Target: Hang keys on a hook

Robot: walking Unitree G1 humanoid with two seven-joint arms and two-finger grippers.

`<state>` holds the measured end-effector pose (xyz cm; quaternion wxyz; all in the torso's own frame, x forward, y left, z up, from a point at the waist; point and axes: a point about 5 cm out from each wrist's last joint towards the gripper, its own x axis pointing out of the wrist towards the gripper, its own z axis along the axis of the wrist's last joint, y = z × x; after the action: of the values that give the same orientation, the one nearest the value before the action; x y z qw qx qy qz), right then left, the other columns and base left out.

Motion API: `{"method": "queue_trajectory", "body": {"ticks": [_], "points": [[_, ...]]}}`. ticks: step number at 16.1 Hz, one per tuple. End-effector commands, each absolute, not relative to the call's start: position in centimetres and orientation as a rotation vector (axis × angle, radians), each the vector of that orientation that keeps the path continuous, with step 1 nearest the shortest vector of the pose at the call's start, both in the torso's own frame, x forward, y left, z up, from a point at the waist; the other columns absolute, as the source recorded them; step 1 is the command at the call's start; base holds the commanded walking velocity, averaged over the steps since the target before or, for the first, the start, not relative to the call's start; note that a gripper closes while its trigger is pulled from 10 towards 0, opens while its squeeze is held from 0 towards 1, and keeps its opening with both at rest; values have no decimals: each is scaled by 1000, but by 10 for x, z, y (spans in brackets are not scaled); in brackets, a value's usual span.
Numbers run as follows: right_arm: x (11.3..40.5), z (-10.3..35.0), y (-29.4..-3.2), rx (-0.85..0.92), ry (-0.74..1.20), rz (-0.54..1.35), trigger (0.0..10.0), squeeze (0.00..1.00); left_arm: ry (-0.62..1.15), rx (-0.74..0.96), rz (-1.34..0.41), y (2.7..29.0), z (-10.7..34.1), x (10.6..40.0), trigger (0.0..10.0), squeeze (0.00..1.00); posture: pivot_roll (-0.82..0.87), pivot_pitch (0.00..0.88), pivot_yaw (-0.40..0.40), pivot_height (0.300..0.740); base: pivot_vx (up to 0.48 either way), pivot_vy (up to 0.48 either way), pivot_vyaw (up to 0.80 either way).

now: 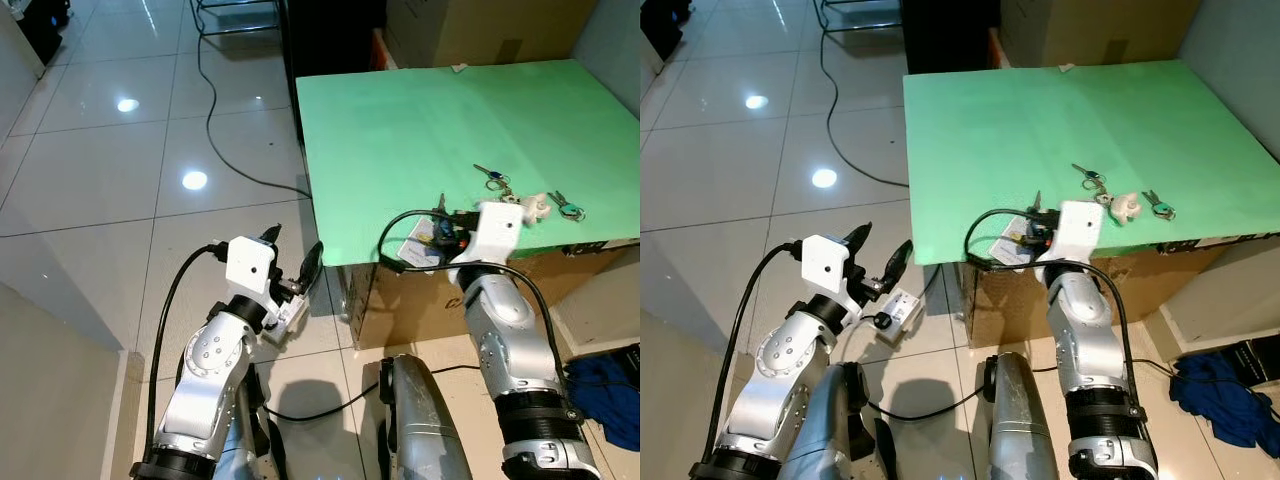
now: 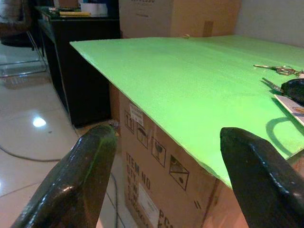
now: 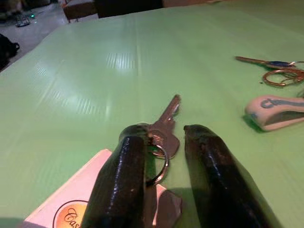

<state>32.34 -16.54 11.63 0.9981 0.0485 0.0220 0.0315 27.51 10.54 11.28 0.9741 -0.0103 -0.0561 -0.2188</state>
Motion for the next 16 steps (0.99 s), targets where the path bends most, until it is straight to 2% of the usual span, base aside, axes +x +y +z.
{"method": "queue_trajectory", "body": {"ticks": [1, 9, 10, 13, 16], "points": [[315, 88, -162, 89, 186, 74, 0, 0, -104, -35, -442, 106, 112, 275, 10000, 0, -188, 177, 41, 588, 0, 0, 0], [312, 93, -168, 58, 141, 60, 0, 0, -95, -46, -464, 103, 111, 275, 10000, 0, -196, 171, 44, 588, 0, 0, 0], [313, 100, -168, 22, 97, 60, 0, 0, -95, -46, -466, 102, 111, 276, 10000, 0, -197, 168, 46, 588, 0, 0, 0], [317, 159, -167, -119, -150, 84, 0, 0, -97, -48, -473, 102, 112, 277, 10000, 0, -201, 157, 48, 588, 0, 0, 0], [316, 166, -170, -107, -186, 78, 0, 0, -96, -51, -480, 100, 111, 277, 10000, 0, -205, 146, 45, 588, 0, 0, 0]]}}
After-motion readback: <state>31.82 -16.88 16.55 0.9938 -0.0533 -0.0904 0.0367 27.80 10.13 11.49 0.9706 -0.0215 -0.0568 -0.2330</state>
